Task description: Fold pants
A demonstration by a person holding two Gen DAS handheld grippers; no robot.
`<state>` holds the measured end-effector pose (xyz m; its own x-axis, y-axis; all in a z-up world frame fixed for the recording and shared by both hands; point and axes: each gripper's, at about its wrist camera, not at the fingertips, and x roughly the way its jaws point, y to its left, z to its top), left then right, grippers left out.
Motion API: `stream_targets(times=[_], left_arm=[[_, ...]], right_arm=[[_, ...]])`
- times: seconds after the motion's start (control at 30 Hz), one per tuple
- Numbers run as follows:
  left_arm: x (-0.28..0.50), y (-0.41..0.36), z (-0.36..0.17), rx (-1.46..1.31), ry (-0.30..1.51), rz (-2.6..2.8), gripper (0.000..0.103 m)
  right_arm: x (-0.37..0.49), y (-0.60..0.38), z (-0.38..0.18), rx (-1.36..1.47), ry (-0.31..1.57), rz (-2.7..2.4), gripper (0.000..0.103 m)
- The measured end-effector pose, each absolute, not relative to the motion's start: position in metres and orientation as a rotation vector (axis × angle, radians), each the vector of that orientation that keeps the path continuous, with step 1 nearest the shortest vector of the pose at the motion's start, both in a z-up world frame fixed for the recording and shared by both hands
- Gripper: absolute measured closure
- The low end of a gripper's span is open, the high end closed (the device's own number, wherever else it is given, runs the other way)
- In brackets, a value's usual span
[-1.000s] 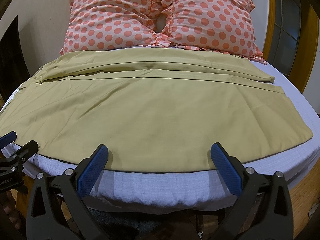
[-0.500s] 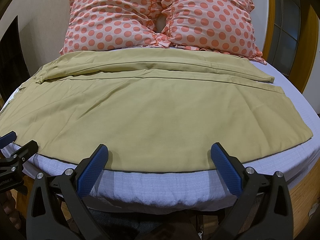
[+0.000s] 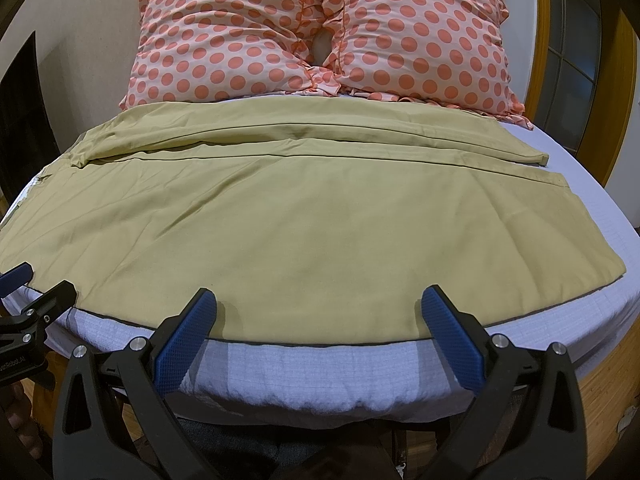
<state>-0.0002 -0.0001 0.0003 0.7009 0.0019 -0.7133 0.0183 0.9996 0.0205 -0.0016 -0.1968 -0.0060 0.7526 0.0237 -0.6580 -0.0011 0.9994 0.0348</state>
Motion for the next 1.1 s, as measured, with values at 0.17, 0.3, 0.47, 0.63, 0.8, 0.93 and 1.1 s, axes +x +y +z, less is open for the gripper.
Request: stream_targets(times=[0.17,0.3,0.47,0.63,0.8,0.93,1.1], left_arm=[[0.0,0.0,0.0,0.027,0.794,-0.009,0.002],[0.0,0.0,0.0,0.027,0.794,-0.009,0.002],[0.0,0.0,0.0,0.027,0.792,-0.009,0.002],[0.0,0.0,0.0,0.027,0.793,-0.009,0.002],[0.0,0.0,0.0,0.033,0.798,-0.012,0.002],[-0.001,0.0,0.005,0.045,0.798,-0.023,0.002],[0.004,0.006,0.031,0.121,0.699,0.068,0.002]], right_arm=[[-0.001,-0.197,-0.006,0.033,0.719,0.014,0.001],[-0.002,-0.197,-0.006,0.033,0.718,0.014,0.001],[-0.002,-0.197,-0.006,0.033,0.718,0.014,0.001],[-0.001,-0.196,-0.007,0.032,0.718,0.014,0.001],[-0.001,-0.198,-0.005,0.024,0.728,0.031,0.001],[0.021,-0.214,0.008,0.073,0.776,0.045,0.001],[0.069,-0.29,0.058,0.251,0.719,-0.096,0.001]])
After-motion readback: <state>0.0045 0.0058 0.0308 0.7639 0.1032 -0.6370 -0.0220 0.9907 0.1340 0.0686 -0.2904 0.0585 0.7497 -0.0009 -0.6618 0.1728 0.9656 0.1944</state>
